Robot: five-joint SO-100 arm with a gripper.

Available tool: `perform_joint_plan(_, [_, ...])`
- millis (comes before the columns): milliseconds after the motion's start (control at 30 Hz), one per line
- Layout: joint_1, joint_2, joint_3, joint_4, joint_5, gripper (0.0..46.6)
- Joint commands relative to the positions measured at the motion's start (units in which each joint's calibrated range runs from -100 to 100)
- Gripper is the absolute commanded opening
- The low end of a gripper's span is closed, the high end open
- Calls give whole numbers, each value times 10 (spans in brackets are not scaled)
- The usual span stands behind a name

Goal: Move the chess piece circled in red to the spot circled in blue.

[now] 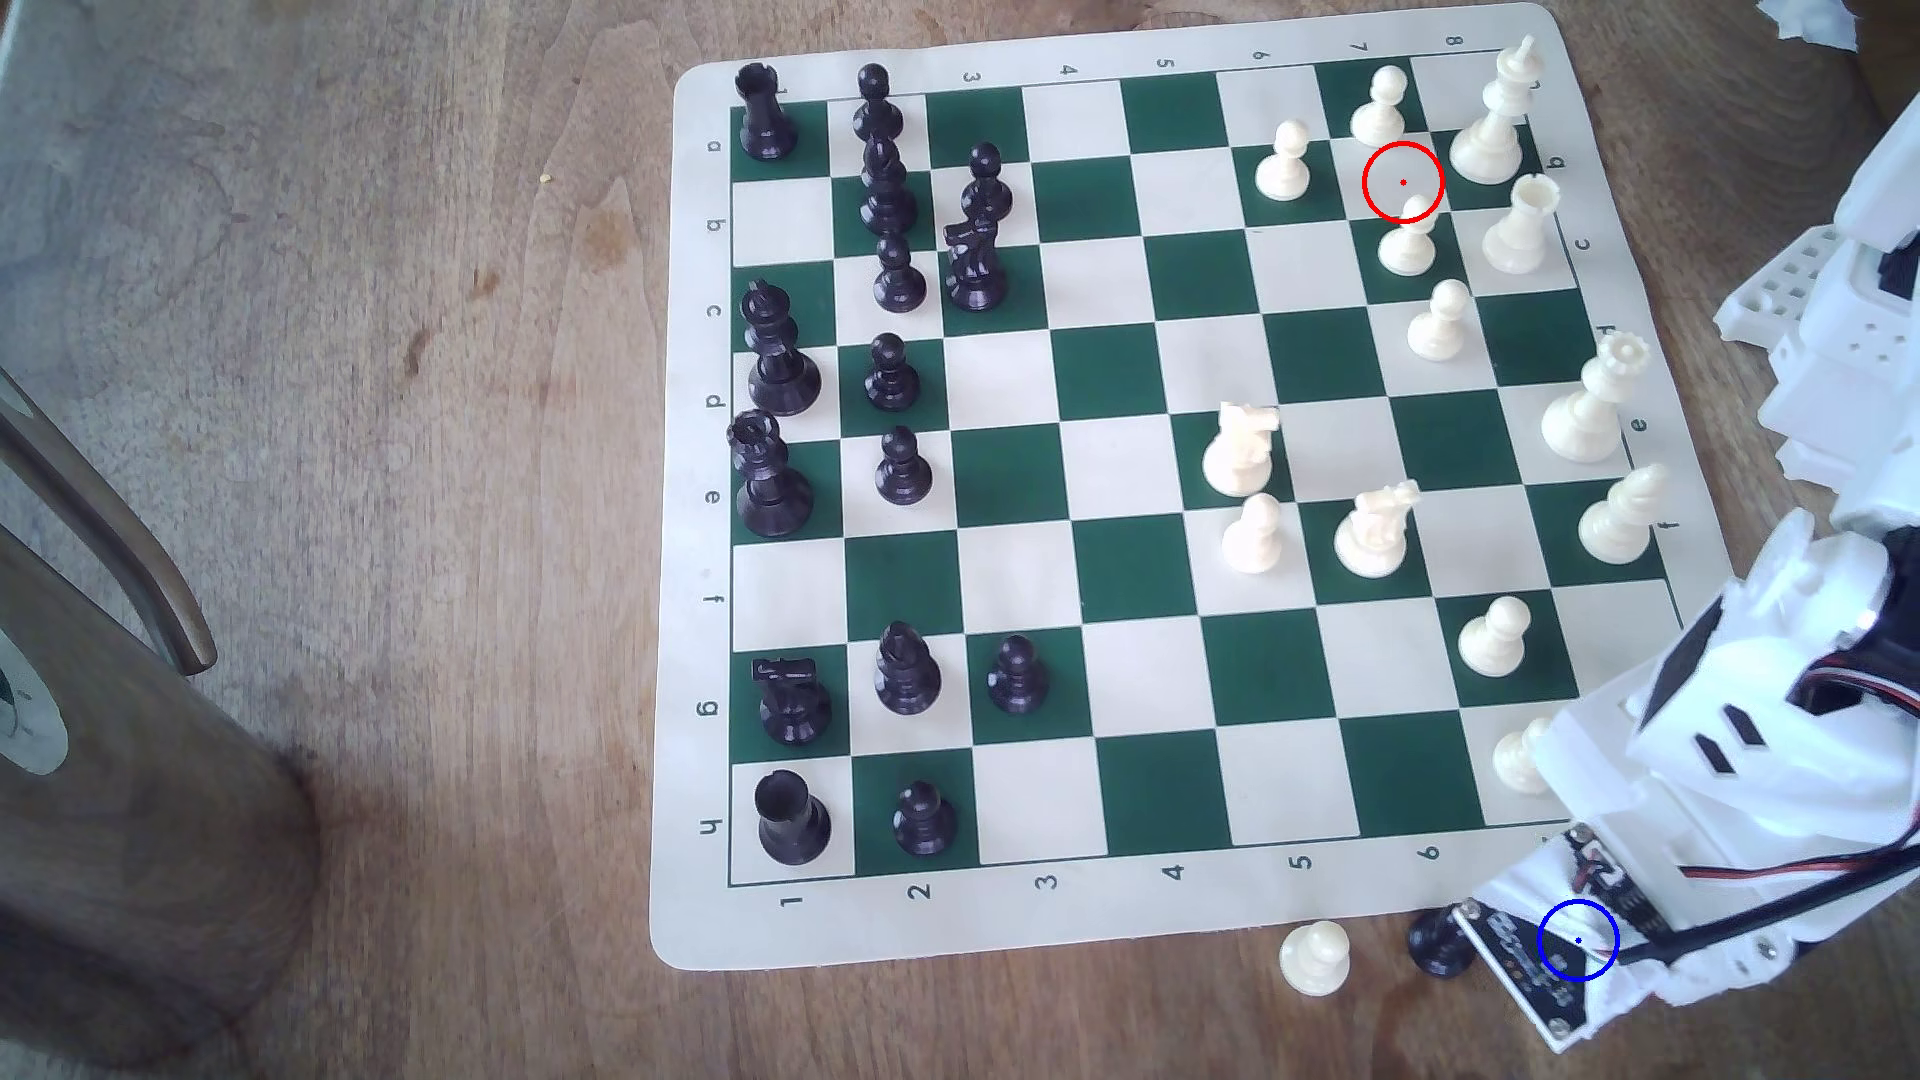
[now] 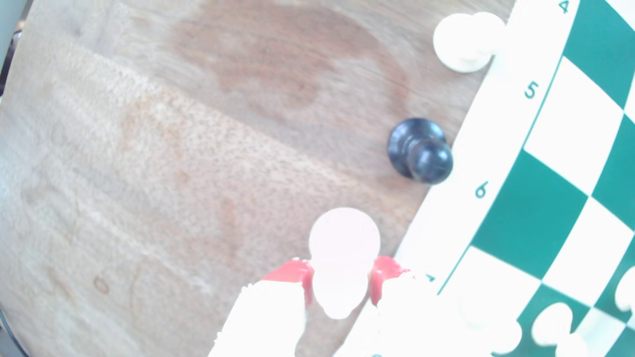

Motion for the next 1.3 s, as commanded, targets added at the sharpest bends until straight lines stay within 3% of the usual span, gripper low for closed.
perform_joint_plan(0, [10,-15,-7,-9,6,2])
perform_joint_plan(300, [8,-21,27,-9,7,2])
perform_joint_plan(333, [7,-23,28,-9,4,32])
perform_joint_plan(400, [10,-31,28,-9,3,160])
perform_joint_plan(467, [11,-38,31,-8,2,222])
perform_joint_plan(533, [11,-49,32,-7,1,251])
perform_joint_plan(800, [38,-111,20,25,7,262])
perform_joint_plan(933, [83,-169,-7,54,10,258])
perform_joint_plan(1067, [178,-232,-51,39,11,260])
perform_joint_plan(1200, [308,-312,-41,-10,24,262])
perform_joint_plan(1267, [368,-362,-9,-52,40,226])
